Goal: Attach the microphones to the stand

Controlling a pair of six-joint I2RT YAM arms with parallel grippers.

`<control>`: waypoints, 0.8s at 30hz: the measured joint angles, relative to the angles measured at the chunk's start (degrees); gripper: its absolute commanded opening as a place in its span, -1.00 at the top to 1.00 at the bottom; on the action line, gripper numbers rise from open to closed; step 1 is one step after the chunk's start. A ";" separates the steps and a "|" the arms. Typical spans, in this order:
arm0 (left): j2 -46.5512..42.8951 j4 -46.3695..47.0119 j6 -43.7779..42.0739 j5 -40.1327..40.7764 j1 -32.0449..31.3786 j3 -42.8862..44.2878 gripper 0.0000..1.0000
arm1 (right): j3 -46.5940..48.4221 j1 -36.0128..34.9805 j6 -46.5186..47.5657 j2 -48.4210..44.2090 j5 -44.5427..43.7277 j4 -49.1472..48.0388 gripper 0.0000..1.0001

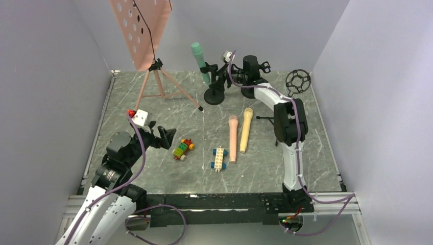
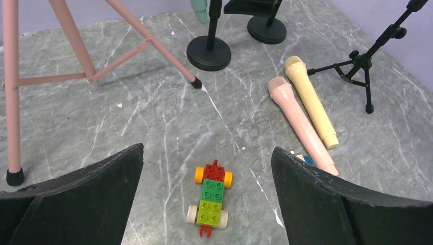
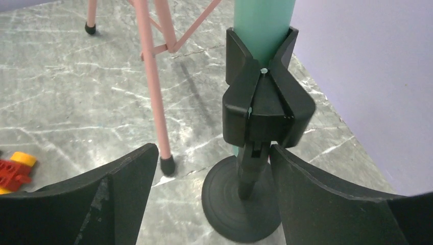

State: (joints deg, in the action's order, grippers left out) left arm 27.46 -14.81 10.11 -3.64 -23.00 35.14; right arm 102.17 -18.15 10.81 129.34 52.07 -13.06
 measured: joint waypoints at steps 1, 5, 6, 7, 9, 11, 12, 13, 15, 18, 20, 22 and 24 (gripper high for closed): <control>-0.07 -0.07 -0.02 -0.13 0.00 0.00 -0.99 | -1.27 0.00 0.39 -1.77 -0.24 0.68 -0.70; -0.37 -0.85 -0.24 -1.05 0.00 0.59 -0.99 | -7.26 0.00 2.51 -9.38 -0.63 4.39 -0.71; -0.31 -1.07 -0.26 -1.31 0.00 1.07 -0.99 | -8.57 0.00 3.43 -11.17 -0.63 5.79 -0.71; -0.26 -1.18 -0.24 -1.55 0.00 1.53 -0.99 | -9.64 -0.09 4.66 -12.83 -0.63 7.56 -0.71; -0.24 -1.07 -0.20 -2.21 0.00 2.29 -0.99 | -10.97 -0.50 7.56 -15.54 -0.61 11.87 -0.71; -0.09 -0.72 -0.07 -3.02 0.00 2.49 -0.99 | -11.58 -1.40 11.87 -18.23 -0.31 18.23 -0.71; 0.20 -0.57 0.09 -3.45 0.00 2.49 -0.99 | -11.67 -2.01 14.38 -19.61 0.37 22.10 -0.71; 0.85 -0.39 0.24 -4.13 0.00 2.51 -0.99 | -11.76 -2.73 17.11 -21.03 1.29 26.12 -0.72; 2.38 -0.22 0.50 -4.83 0.00 2.54 -0.99 | -12.46 -4.07 21.35 -23.98 2.75 32.11 -0.75; 5.16 -0.35 0.72 -6.12 0.00 3.06 -0.99 | -14.95 -6.03 25.79 -29.35 4.79 38.38 -0.76; 6.43 -0.33 0.72 -6.99 0.00 3.37 -0.99 | -15.28 -6.82 27.87 -31.58 5.90 41.48 -0.76; 6.95 -0.42 0.66 -7.69 0.00 3.56 -0.99 | -14.93 -6.86 30.42 -32.28 6.78 44.61 -0.76; 7.23 -0.79 0.46 -8.17 0.00 4.04 -0.99 | -14.43 -6.64 33.38 -32.00 7.04 48.76 -0.76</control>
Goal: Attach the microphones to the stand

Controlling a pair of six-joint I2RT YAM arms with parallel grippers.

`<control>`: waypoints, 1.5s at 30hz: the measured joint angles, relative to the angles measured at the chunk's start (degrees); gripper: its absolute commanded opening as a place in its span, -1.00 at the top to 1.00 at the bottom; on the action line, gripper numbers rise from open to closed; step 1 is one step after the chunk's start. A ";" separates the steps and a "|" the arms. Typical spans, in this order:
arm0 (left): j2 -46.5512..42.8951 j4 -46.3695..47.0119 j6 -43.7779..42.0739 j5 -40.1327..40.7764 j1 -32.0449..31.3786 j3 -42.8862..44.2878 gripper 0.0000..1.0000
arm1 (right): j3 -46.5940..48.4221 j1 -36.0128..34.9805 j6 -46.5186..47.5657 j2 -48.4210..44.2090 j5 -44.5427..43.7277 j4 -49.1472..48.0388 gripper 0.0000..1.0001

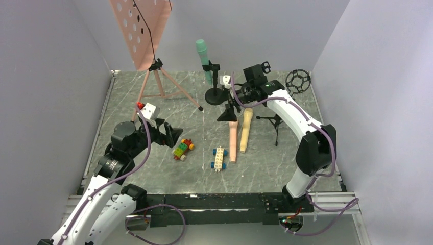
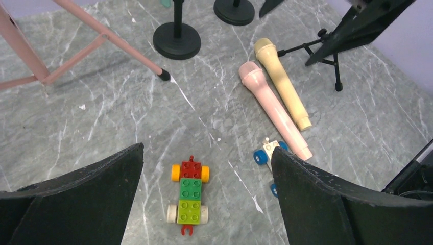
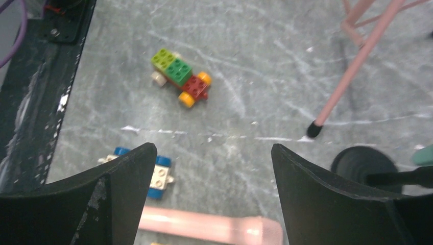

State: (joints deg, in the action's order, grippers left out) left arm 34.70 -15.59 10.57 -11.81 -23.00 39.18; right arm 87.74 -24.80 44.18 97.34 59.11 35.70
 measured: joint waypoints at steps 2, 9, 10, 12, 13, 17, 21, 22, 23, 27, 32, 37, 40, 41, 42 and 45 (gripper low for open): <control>0.48 -0.22 -0.52 -0.28 0.00 1.11 -0.99 | 0.07 0.11 2.89 0.26 -0.04 4.61 -0.76; 5.09 -0.09 -2.25 -1.36 1.75 4.83 -0.99 | -2.08 0.26 8.63 -3.30 -1.11 14.67 -0.82; 6.21 -0.07 -2.29 -2.12 2.56 5.22 -0.99 | -3.58 0.28 9.03 -5.35 -1.60 15.13 -0.83; 8.81 -0.22 -2.40 -3.89 4.13 6.29 -0.99 | -5.81 0.44 9.97 -9.62 -2.29 16.63 -0.83; 10.34 -0.55 -2.62 -4.68 4.76 7.04 -0.99 | -6.12 0.59 10.71 -11.76 -2.49 18.01 -0.84; 13.60 -2.54 -4.39 -6.03 5.57 9.88 -0.99 | -6.10 3.89 14.16 -18.38 -1.46 22.51 -0.84; 13.62 -2.82 -6.54 -5.86 5.68 11.10 -0.99 | -6.12 8.85 17.40 -21.18 -1.03 27.47 -0.85; 13.42 -2.80 -6.80 -5.75 5.68 10.95 -0.99 | -6.19 10.19 18.03 -21.66 -1.01 28.63 -0.85; 13.16 -2.73 -6.97 -5.49 5.68 10.69 -0.99 | -6.38 11.28 18.51 -22.16 -0.96 29.40 -0.85; 11.80 -2.95 -7.69 -4.79 5.79 8.57 -0.99 | -9.46 18.08 20.20 -26.36 -0.17 32.61 -0.86; 10.93 -2.73 -8.13 -4.87 5.84 7.98 -0.99 | -14.86 28.72 20.68 -32.98 1.29 34.27 -0.87; 10.82 -2.71 -8.26 -5.18 5.99 7.98 -0.99 | -18.21 36.52 18.58 -36.87 1.66 33.79 -0.86; 10.75 -2.73 -8.31 -5.33 6.05 7.98 -0.99 | -20.33 41.24 14.99 -38.58 2.40 31.21 -0.87; 10.69 -2.73 -8.39 -5.33 6.05 7.98 -0.99 | -21.07 42.66 13.29 -38.82 2.58 29.86 -0.86; 10.56 -2.75 -8.44 -5.33 6.05 7.98 -0.99 | -21.66 43.87 11.72 -38.84 2.64 28.59 -0.86; 10.01 -2.73 -8.46 -5.35 6.05 7.98 -0.99 | -22.23 46.69 7.43 -38.16 2.58 24.85 -0.85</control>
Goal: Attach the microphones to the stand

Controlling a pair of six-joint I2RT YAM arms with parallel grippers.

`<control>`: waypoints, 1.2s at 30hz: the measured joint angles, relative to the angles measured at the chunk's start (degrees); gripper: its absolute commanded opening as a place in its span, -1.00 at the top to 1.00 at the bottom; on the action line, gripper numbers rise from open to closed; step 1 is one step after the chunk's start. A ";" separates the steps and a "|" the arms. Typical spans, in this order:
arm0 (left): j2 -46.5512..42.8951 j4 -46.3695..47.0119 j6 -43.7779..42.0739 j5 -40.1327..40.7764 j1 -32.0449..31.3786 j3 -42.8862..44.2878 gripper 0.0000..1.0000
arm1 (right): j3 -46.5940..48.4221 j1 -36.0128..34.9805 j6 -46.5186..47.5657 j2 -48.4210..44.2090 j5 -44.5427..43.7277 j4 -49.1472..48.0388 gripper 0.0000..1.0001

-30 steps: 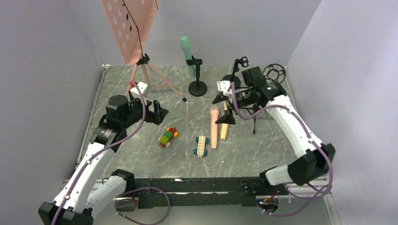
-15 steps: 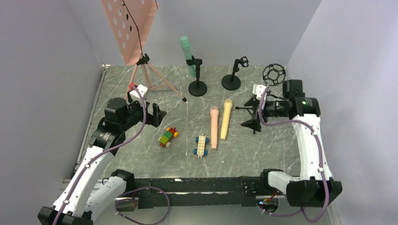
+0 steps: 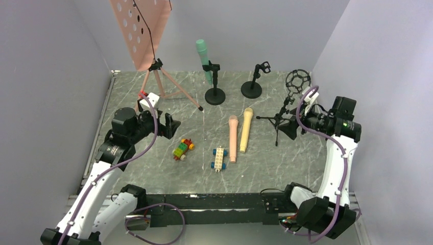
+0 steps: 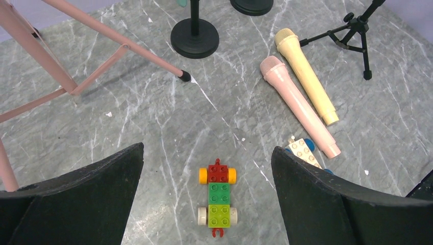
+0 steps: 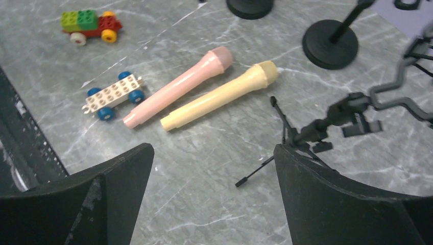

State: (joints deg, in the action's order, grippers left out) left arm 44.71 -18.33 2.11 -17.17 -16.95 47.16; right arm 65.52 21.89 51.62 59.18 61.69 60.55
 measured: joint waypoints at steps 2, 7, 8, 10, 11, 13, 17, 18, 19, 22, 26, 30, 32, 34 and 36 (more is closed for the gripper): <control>-0.39 0.02 0.00 -0.22 0.00 0.00 -0.99 | -0.09 1.11 -3.45 0.35 -0.33 -2.99 -0.84; -0.52 0.00 0.00 -0.92 0.00 0.00 -0.99 | -2.38 3.39 -15.89 0.83 -3.98 -15.04 -0.99; -0.52 0.00 0.00 -0.96 0.00 0.00 -0.99 | -3.13 3.89 -18.23 0.94 -4.85 -17.16 -0.99; -0.52 0.00 -0.02 -0.98 0.00 0.00 -0.99 | -5.25 5.11 -23.54 1.29 -6.60 -22.34 -0.99; -0.52 0.00 -0.02 -0.98 0.00 0.00 -0.99 | -6.49 5.77 -26.36 1.57 -7.48 -24.96 -0.99; -0.52 0.00 -0.04 -0.98 0.00 0.00 -0.99 | -8.90 6.86 -31.69 2.40 -8.92 -29.46 -0.99; -0.46 0.00 -0.07 -1.03 0.04 0.00 -0.99 | -12.04 7.58 -40.61 3.98 -12.57 -36.57 -0.99; -0.44 0.00 -0.07 -1.03 0.07 0.00 -0.99 | -12.66 7.61 -42.16 4.22 -13.29 -38.01 -0.99; -0.37 0.00 -0.07 -1.03 0.07 0.00 -0.99 | -13.49 7.61 -43.82 4.48 -13.70 -40.00 -0.99; -0.11 0.00 -0.07 -1.03 0.15 0.00 -0.99 | -16.59 7.61 -48.52 5.16 -13.35 -46.16 -0.99; 0.24 -0.02 -0.07 -1.05 0.26 0.00 -0.99 | -19.23 7.45 -51.43 7.26 -11.50 -52.24 -0.99; 0.31 0.00 -0.07 -1.05 0.28 0.00 -0.99 | -20.41 6.08 -50.75 9.44 -9.27 -57.70 -0.96; 0.35 0.00 -0.07 -1.07 0.37 0.00 -0.99 | -21.22 5.38 -50.18 9.97 -8.41 -60.46 -0.92; 0.52 0.00 -0.07 -1.07 0.42 0.00 -0.99 | -22.25 4.57 -49.68 10.64 -7.67 -64.00 -0.87; 0.70 0.00 -0.07 -1.07 0.48 0.00 -0.99 | -23.15 3.78 -49.31 11.21 -7.58 -66.58 -0.83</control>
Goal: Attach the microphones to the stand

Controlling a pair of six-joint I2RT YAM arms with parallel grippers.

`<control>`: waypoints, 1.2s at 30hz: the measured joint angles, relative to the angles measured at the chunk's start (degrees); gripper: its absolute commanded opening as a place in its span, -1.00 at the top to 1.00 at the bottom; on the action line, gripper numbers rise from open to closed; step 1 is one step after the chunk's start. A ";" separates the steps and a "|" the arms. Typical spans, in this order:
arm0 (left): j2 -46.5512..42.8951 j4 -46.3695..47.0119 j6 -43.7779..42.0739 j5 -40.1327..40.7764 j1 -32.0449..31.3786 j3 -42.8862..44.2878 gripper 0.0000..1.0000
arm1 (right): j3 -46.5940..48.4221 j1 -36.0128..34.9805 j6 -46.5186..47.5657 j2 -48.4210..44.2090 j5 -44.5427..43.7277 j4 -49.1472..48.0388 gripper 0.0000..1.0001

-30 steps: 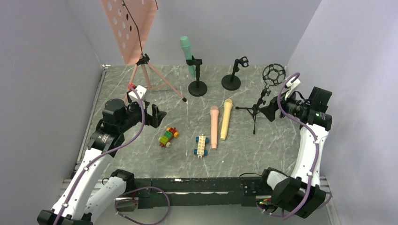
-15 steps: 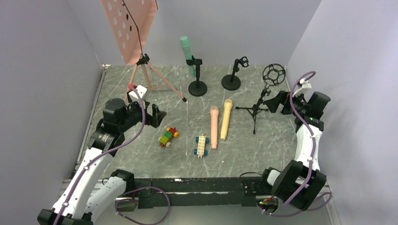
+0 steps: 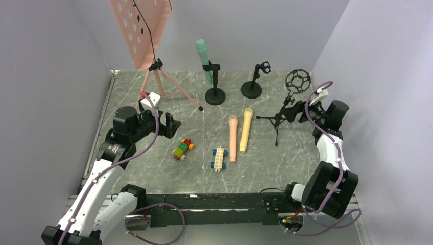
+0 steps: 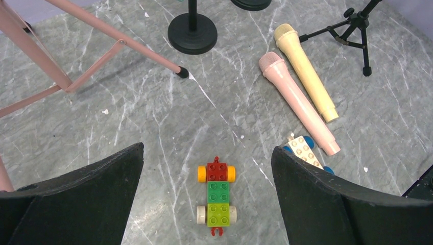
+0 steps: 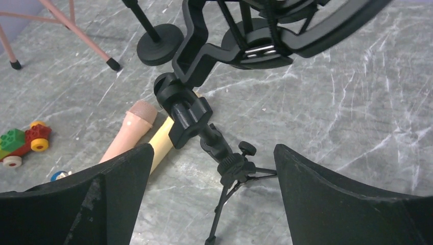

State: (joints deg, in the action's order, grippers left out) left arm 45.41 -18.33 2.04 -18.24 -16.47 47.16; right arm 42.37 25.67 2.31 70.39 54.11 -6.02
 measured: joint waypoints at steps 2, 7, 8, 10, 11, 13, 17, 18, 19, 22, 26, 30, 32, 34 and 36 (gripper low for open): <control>0.20 0.00 0.00 -0.09 0.04 0.00 -0.99 | -0.72 -0.92 0.46 0.42 -0.07 -1.99 -0.78; 0.33 0.02 0.02 -0.50 0.15 0.00 -0.99 | -2.84 -4.24 2.29 0.68 -0.74 -5.73 -0.53; 0.35 0.00 0.04 -0.59 0.15 0.00 -0.99 | -3.17 -5.03 2.80 0.83 -1.20 -6.16 -0.52; 0.37 0.02 0.02 -0.74 0.15 0.00 -0.99 | -3.91 -6.58 3.85 1.29 -2.01 -7.08 -0.48; 0.39 0.00 0.02 -0.85 0.15 0.00 -0.99 | -4.24 -6.99 4.13 1.40 -2.56 -7.96 -0.46; 0.39 0.00 0.04 -0.96 0.15 0.00 -0.99 | -4.87 -7.17 4.37 1.42 -3.48 -9.49 -0.43; 0.39 0.00 0.04 -1.03 0.15 0.00 -0.99 | -6.01 -7.19 4.61 1.79 -5.35 -11.58 -0.28; 0.42 0.02 0.02 -1.03 0.15 0.00 -0.99 | -6.16 -7.34 4.68 1.88 -5.70 -12.00 -0.25; 0.42 0.02 0.04 -1.03 0.15 0.00 -0.99 | -6.29 -7.54 4.87 2.01 -6.12 -12.37 -0.22; 0.46 0.00 0.04 -1.03 0.15 0.00 -0.99 | -6.45 -8.11 5.73 2.14 -7.08 -12.98 -0.14; 0.52 0.02 0.04 -1.03 0.15 0.00 -0.99 | -6.45 -8.76 6.71 2.60 -7.78 -13.66 -0.06; 0.70 0.00 0.04 -1.29 0.15 0.00 -0.99 | -6.43 -9.70 7.98 3.13 -8.76 -13.86 -0.06; 0.90 0.02 0.04 -1.44 0.15 0.00 -0.99 | -6.43 -10.25 8.57 3.52 -9.07 -13.84 0.04; 1.09 0.00 0.04 -1.44 0.15 0.00 -0.99 | -6.43 -10.67 9.27 3.82 -9.31 -13.81 0.22; 1.22 0.02 0.04 -1.44 0.15 0.00 -0.99 | -6.43 -10.86 9.86 3.98 -9.55 -13.75 0.39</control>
State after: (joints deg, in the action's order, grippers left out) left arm 46.63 -18.31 2.09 -19.68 -16.32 47.16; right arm 35.94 14.81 12.16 74.37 44.56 -19.77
